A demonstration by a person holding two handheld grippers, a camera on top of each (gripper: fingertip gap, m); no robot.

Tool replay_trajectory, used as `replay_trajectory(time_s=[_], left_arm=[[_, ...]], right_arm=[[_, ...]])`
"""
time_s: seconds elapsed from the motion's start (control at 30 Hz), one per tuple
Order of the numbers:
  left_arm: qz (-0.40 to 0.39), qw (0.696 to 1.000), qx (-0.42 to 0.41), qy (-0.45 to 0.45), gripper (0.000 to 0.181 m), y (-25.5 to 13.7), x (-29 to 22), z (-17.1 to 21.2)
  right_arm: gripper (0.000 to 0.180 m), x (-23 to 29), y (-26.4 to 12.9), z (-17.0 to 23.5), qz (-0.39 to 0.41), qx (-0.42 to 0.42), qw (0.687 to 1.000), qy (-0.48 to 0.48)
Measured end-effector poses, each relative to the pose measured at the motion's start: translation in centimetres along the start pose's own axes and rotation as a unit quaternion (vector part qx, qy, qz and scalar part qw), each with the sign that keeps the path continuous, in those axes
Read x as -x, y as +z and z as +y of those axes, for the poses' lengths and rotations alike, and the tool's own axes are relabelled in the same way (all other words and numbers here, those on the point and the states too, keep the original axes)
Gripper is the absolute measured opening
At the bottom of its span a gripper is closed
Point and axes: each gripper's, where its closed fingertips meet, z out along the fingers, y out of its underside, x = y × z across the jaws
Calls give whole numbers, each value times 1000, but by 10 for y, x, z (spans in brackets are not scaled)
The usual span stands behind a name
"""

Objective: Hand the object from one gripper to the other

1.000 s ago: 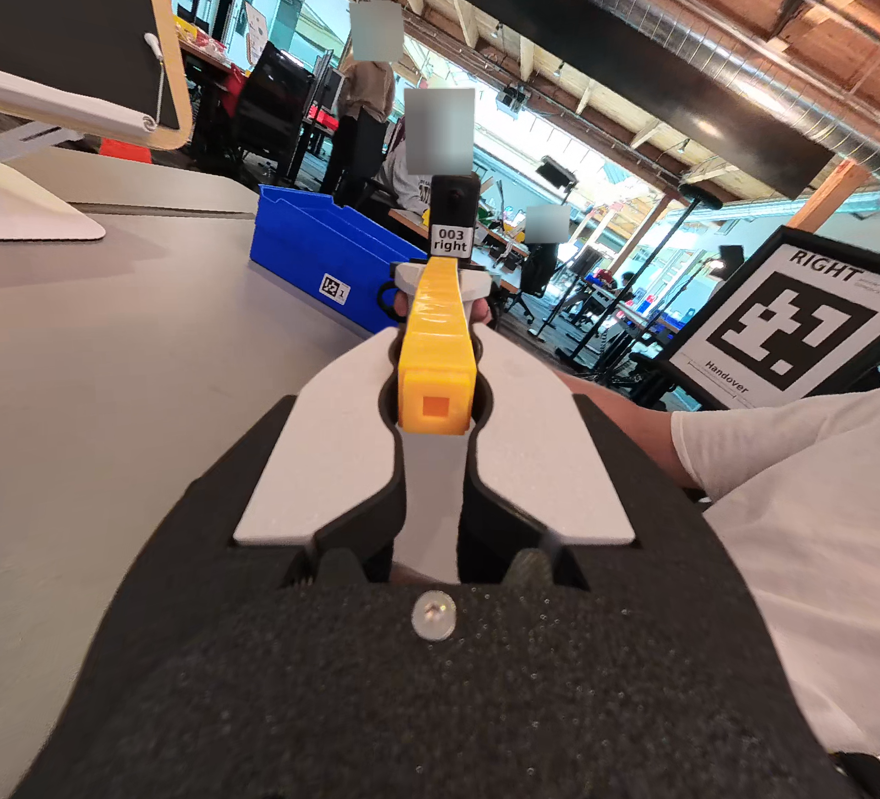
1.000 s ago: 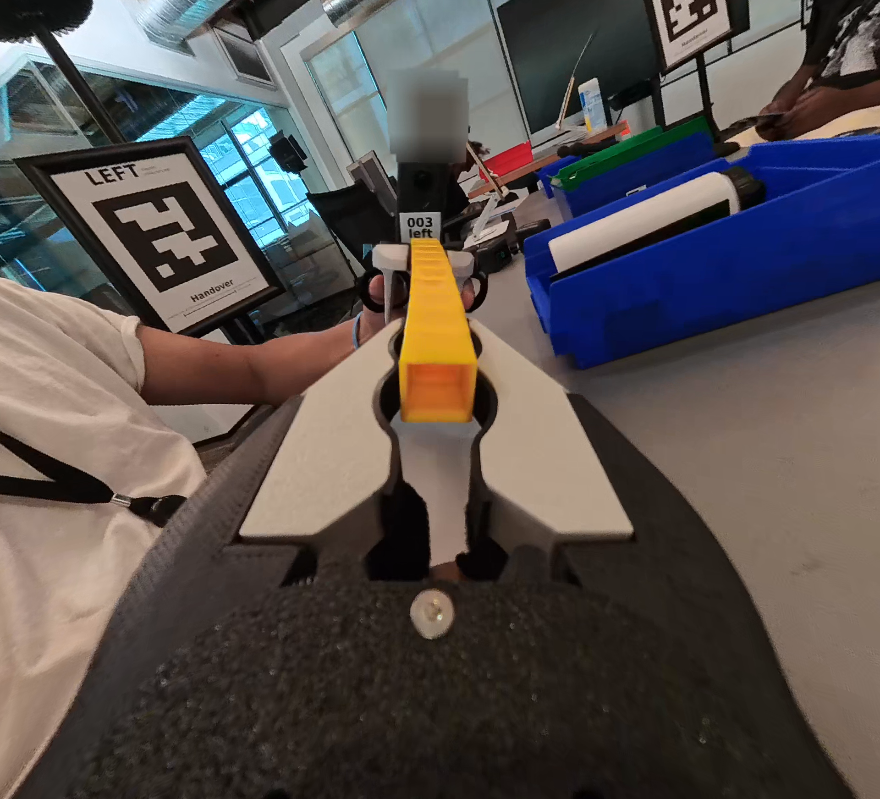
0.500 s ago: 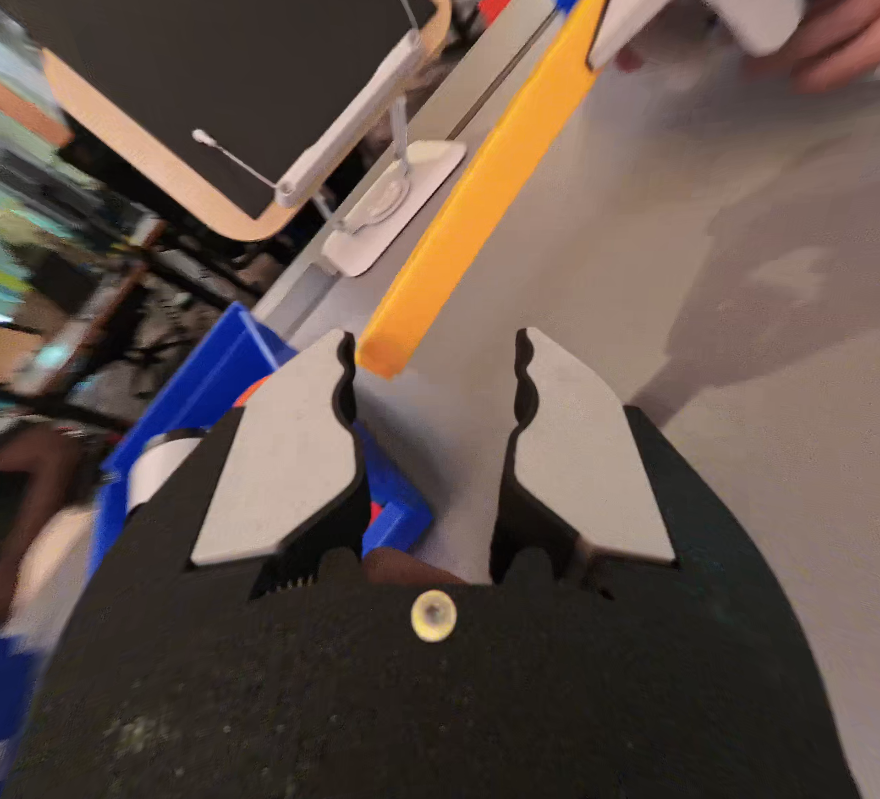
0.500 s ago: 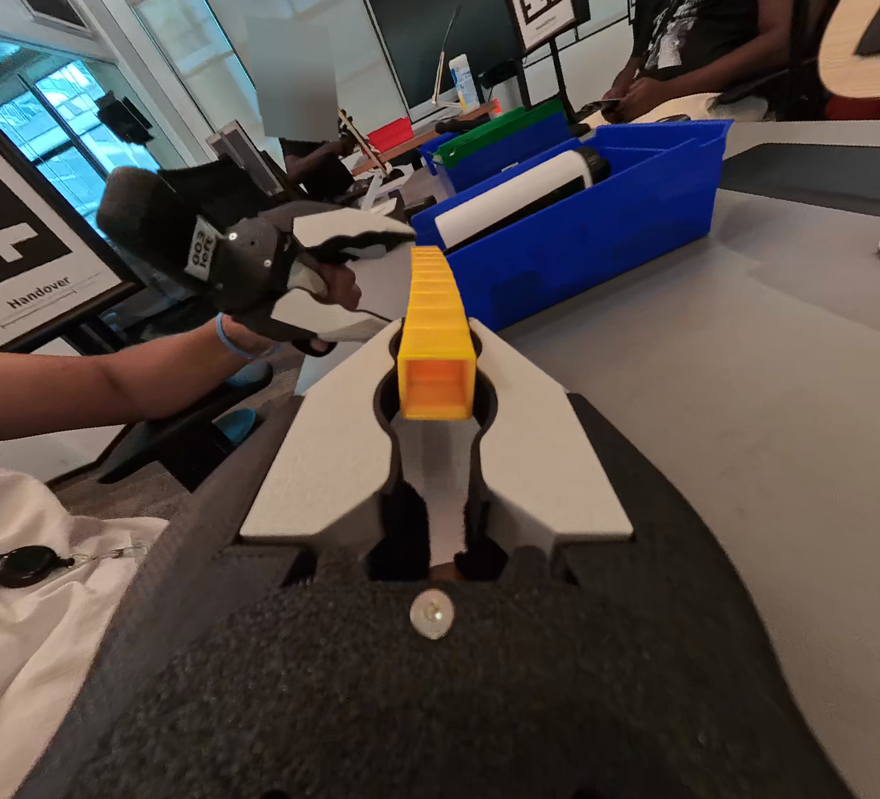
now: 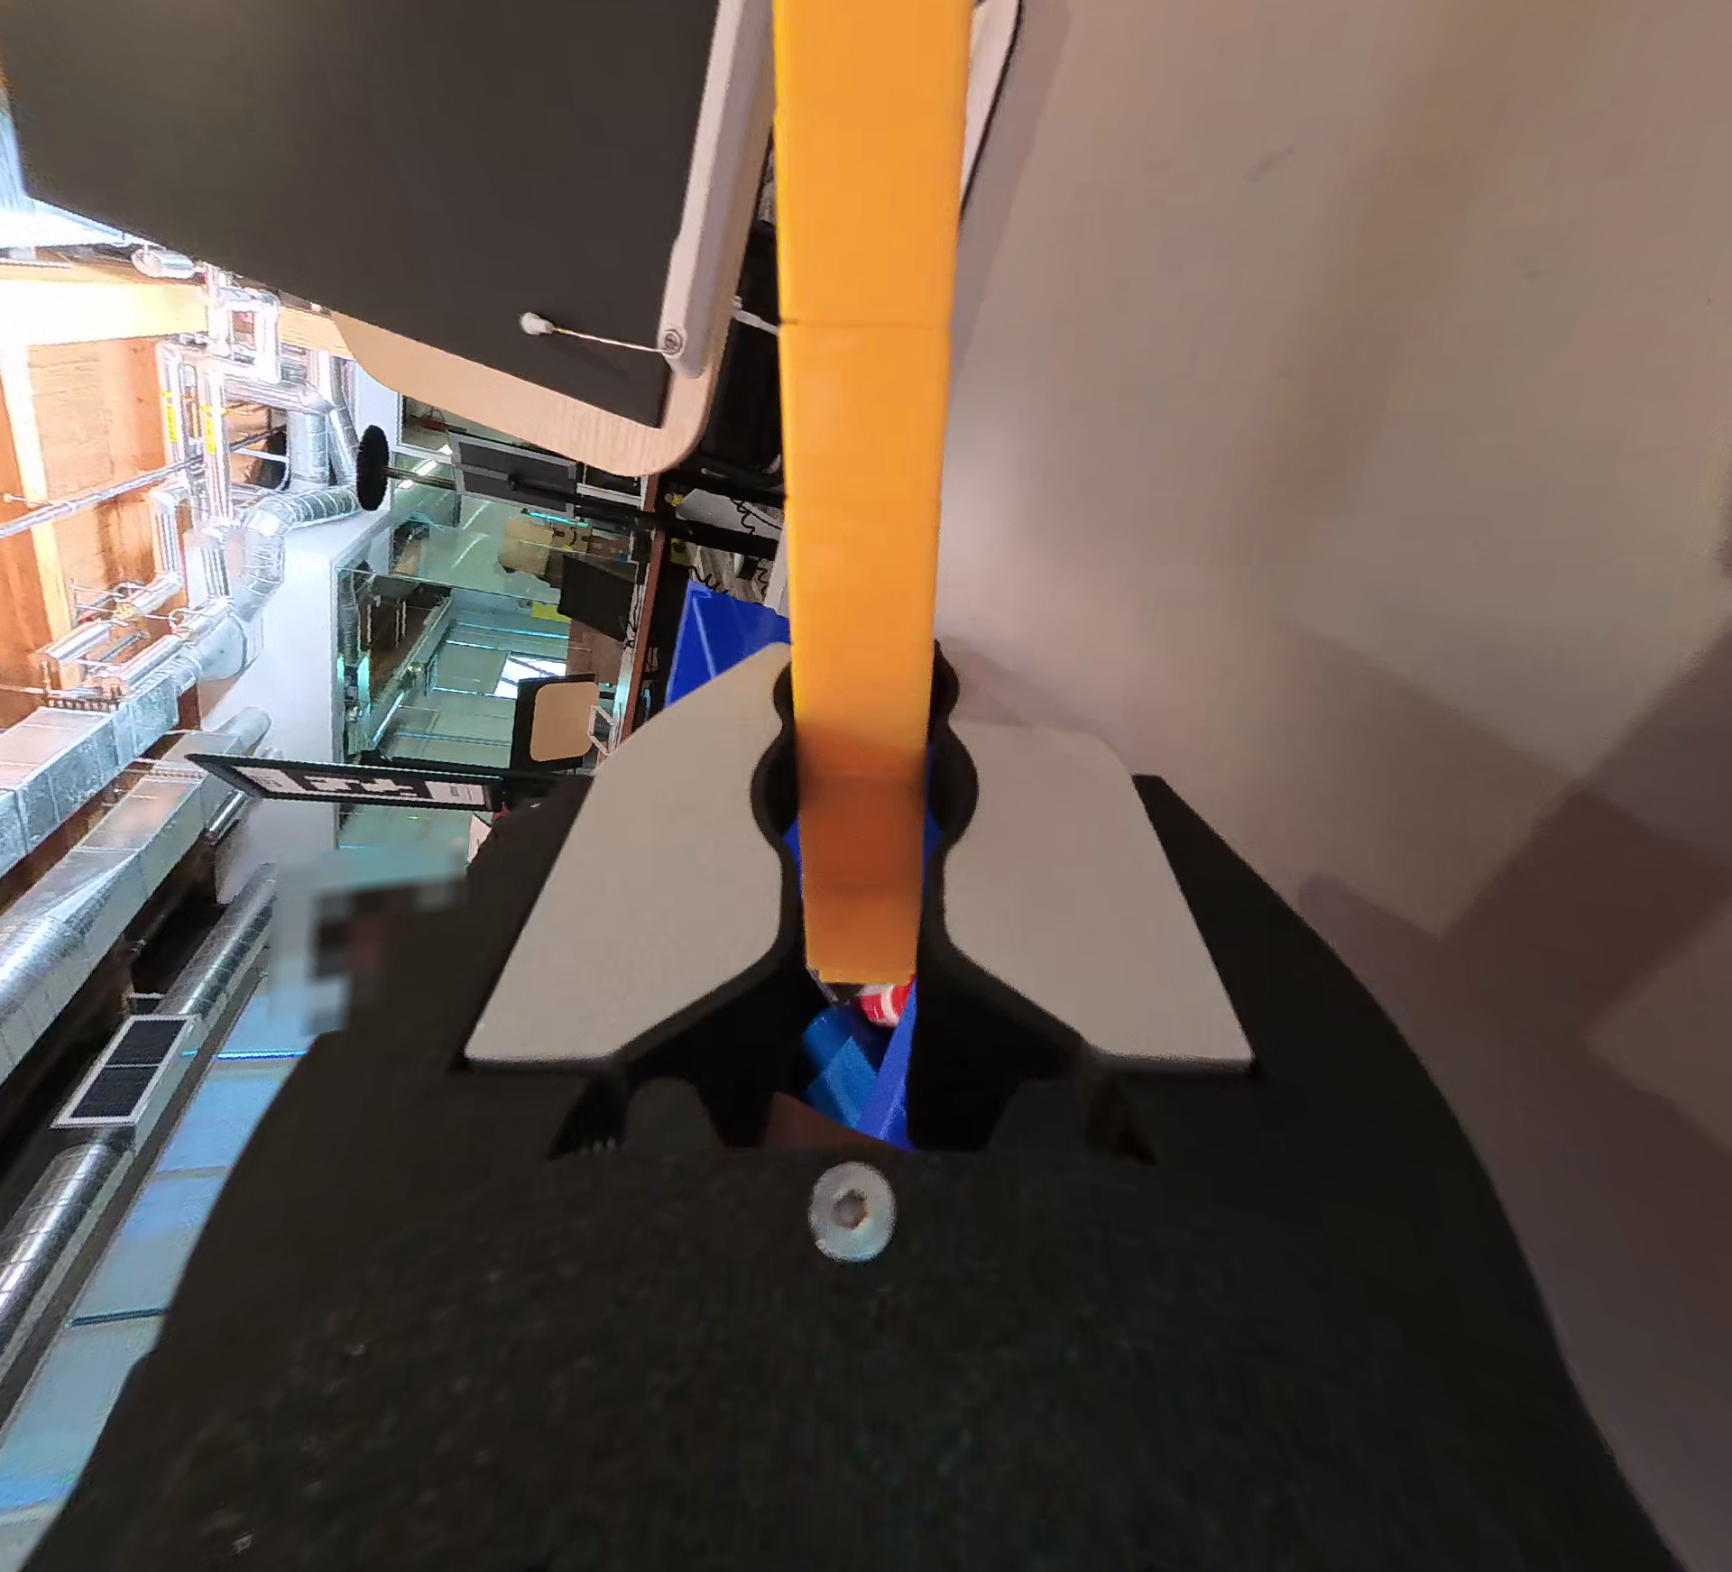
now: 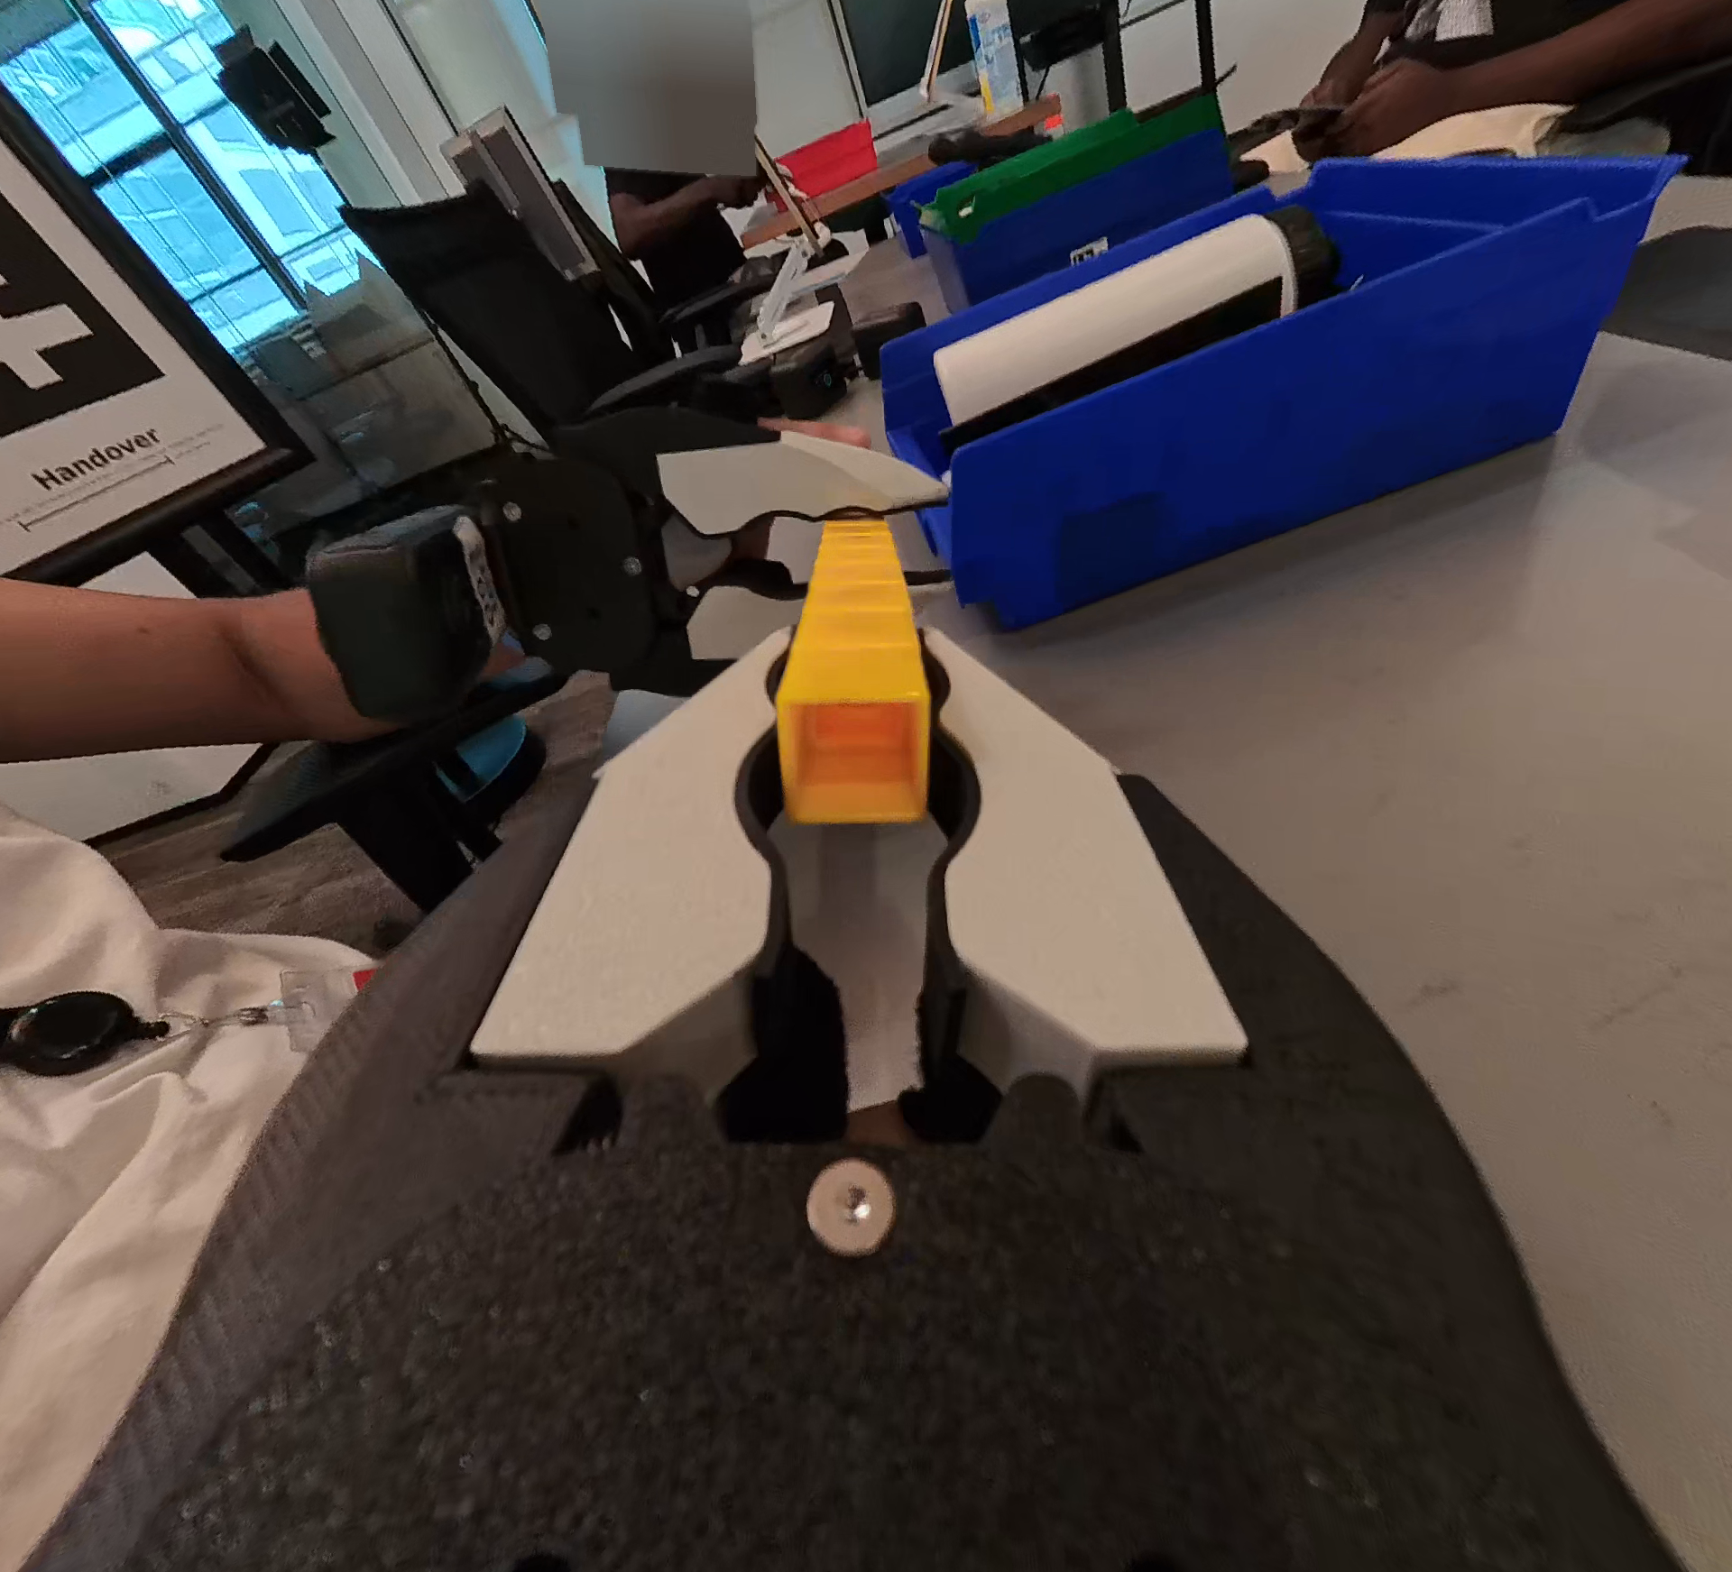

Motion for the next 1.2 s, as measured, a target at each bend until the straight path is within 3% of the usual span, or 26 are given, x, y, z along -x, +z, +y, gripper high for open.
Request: replay_trajectory(time_s=[0.27, 0.37, 0.43, 0.53, 0.6, 0.7, 0.9, 1.07, 1.2], left_arm=[[-26, 994, -2, -106, 23, -1, 21, 3], [-38, 990, 4, -133, 23, -1, 27, 3], [-57, 992, 21, -113, 23, 0, 30, 7], [-69, 992, 43, -94, 23, 2, 31, 14], [-65, 992, 60, -87, 23, 3, 31, 21], [-58, 993, 69, -82, 23, 5, 30, 25], [-51, 995, 67, -44, 23, 2, 20, 20], [-54, 996, 70, 0, 23, 3, 12, 15], [-24, 998, 47, -20, 23, 5, 0, 9]], right_arm=[[55, -16, -11, -13, 46, -68, 996, -44], [56, -14, -2, -9, 96, -59, 980, -163], [52, -10, 5, -1, 143, 8, 958, -248], [53, -5, 5, 11, 201, 160, 894, -367], [53, -1, -3, 6, 250, 220, 810, -483], [50, 11, -6, -20, 315, 210, 687, -621], [50, -19, 1, -26, 362, 237, 574, -695], [23, -37, 5, -14, 364, 273, 536, -711], [22, -51, -1, -7, 371, 295, 568, -673]])
